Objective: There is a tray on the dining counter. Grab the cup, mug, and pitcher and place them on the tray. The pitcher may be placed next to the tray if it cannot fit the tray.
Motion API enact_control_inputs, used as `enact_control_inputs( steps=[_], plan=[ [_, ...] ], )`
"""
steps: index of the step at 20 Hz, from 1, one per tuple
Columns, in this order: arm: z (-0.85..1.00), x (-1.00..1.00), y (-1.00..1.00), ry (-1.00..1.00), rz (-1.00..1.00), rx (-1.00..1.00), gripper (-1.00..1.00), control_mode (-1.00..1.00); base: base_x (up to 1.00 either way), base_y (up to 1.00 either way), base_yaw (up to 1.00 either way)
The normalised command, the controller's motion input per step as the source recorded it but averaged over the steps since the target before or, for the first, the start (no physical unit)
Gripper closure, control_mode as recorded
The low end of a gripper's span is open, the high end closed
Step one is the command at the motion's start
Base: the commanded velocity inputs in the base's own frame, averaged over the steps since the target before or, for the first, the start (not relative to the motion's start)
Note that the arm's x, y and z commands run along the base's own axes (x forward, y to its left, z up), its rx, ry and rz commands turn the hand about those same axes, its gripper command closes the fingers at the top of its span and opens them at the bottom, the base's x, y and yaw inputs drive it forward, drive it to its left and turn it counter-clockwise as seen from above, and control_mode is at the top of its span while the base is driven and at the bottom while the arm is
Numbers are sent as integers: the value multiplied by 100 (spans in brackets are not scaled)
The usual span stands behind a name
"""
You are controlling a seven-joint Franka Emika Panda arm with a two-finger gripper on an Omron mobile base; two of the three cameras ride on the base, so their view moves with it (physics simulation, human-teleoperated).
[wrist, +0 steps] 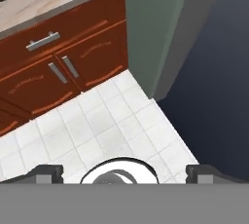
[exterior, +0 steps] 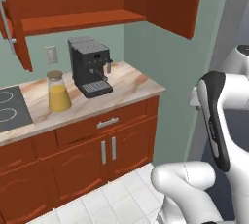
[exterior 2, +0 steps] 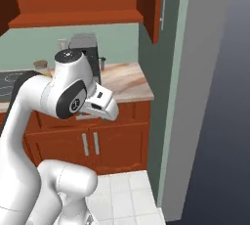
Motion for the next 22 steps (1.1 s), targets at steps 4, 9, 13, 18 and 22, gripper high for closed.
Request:
enact_control_inputs(
  steps=[4,9,13,18,22],
  plan=[
    [0,0,0,0,0,0,-100,100,24,0,47],
    [0,0,0,0,0,0,-100,100,24,2,35],
    [0,0,0,0,0,0,-100,100,28,30,17],
    [0,0,0,0,0,0,-100,100,28,35,15],
    [0,0,0,0,0,0,-100,100,25,46,15]
  ],
)
